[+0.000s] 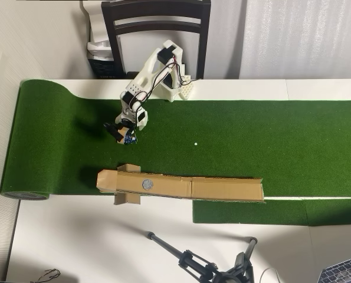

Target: Pick up the golf ball and place it on the gray mark at the back.

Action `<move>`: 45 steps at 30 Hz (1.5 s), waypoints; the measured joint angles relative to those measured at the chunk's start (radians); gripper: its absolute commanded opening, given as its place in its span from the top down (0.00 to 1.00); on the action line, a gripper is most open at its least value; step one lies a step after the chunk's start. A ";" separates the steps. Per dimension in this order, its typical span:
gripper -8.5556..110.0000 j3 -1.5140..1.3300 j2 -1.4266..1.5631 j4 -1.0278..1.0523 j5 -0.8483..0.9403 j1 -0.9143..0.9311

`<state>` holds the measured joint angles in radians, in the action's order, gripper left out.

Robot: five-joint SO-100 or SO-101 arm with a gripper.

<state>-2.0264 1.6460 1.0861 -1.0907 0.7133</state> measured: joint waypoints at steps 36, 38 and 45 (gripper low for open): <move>0.72 0.000 -0.064 -0.034 0.000 0.000; 0.72 0.000 -0.064 -0.034 0.000 0.000; 0.72 0.186 -0.066 0.000 0.000 -0.061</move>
<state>-1.8408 1.5800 1.0861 -1.0907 0.6519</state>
